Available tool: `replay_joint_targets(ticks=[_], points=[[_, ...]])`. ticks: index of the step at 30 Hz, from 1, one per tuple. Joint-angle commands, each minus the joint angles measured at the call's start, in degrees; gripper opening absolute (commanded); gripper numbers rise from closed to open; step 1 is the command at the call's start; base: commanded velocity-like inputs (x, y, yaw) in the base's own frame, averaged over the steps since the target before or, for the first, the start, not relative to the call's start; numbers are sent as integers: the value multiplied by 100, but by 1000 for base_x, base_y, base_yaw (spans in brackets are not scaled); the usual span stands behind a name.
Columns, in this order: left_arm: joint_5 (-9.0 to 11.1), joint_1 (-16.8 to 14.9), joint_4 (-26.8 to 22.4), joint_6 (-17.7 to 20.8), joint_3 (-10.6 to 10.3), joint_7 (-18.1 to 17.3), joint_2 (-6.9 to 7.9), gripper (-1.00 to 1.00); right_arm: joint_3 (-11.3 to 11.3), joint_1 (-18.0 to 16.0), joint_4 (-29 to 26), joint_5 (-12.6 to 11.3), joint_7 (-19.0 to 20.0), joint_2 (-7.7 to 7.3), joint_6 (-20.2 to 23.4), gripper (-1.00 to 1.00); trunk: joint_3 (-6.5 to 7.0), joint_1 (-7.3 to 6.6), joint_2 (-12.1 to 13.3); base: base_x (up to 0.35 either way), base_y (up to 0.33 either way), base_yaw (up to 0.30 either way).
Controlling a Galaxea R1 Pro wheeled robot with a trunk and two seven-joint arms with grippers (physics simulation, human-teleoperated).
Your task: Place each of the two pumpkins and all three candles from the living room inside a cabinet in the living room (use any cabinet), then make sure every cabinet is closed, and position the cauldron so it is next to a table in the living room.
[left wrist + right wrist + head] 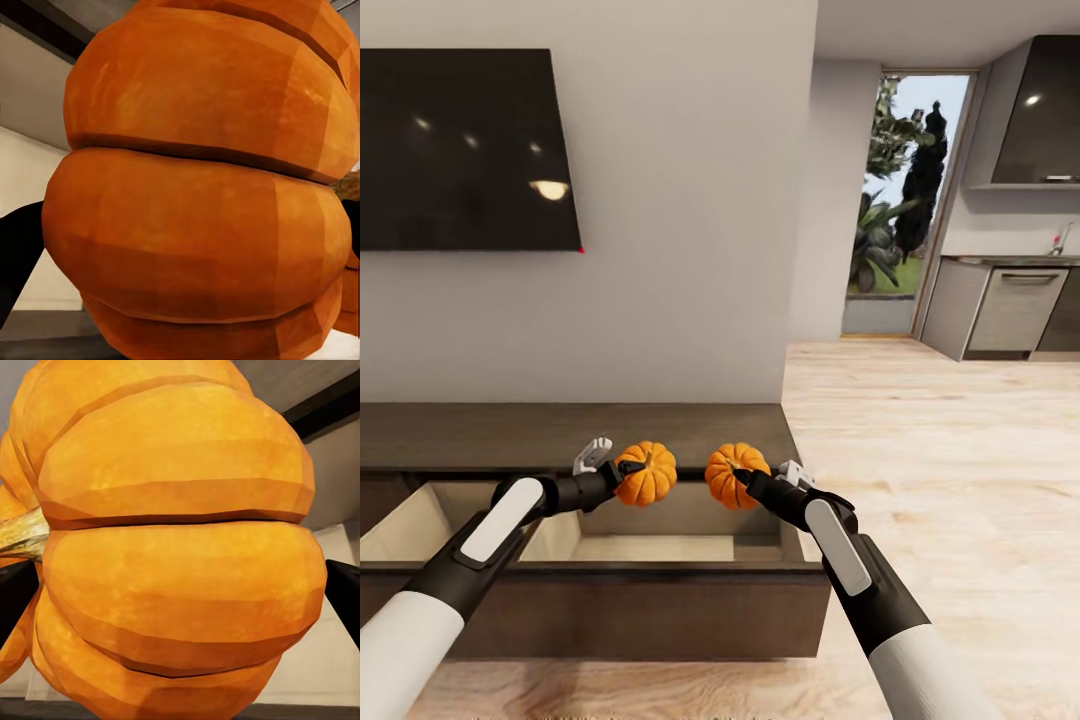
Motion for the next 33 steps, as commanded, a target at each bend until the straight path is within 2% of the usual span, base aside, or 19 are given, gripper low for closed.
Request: replay_joint_targets(ticks=[1,13,26,31,33], points=[[58,-5,-10,-2,-5,56,6,-100,5,-4,-10,-65,-54,0,2,-100,-29,1,-5,0,0,0],[58,-5,31,-2,8,59,6,-100,116,-4,-10,-65,-48,0,0,-100,-295,32,-21,0,0,0],[58,-5,34,-2,7,65,6,-100,141,-4,-10,-65,-106,0,10,-100,-583,65,-38,0,0,0],[58,-5,33,-2,2,65,6,-100,145,-6,-5,-59,-127,0,17,-100,-583,65,-38,0,0,0],[58,-5,33,-2,1,65,6,-100,145,-13,15,-57,-135,0,18,-100,-627,70,-41,0,0,0]])
